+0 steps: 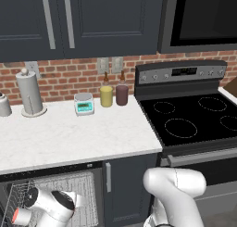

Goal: Pick up the cup and bowl from the counter, place them in the dishwasher, and close the dishwasher door.

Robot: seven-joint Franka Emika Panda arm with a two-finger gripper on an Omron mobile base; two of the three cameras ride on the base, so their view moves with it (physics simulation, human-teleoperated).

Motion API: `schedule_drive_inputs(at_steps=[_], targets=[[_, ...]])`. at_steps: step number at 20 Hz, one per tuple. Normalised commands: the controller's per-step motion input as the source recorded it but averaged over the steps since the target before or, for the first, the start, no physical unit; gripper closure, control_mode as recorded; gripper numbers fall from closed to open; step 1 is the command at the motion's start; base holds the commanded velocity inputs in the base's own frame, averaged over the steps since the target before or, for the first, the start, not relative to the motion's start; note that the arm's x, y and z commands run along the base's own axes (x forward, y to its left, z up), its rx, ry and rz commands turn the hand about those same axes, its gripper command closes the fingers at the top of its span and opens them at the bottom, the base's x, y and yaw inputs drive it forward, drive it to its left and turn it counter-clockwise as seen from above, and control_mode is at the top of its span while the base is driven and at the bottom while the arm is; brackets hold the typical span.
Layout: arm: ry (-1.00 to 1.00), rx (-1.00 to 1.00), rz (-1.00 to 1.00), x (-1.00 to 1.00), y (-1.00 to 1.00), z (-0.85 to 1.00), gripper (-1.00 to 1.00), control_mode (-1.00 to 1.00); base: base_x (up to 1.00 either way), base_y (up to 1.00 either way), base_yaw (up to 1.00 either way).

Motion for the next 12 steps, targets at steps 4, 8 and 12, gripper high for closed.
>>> schedule_drive_inputs(at_steps=[4,8,12], targets=[[0.04,0.17,0.19,0.0,0.48,-0.4,1.0,-1.0,0.0,0.0,0.0],[0.09,0.06,0.18,0.03,0.13,-0.42,1.0,-1.0,0.0,0.0,0.0],[0.13,0.0,0.07,0.02,-0.01,-0.28,1.0,-1.0,0.0,0.0,0.0]])
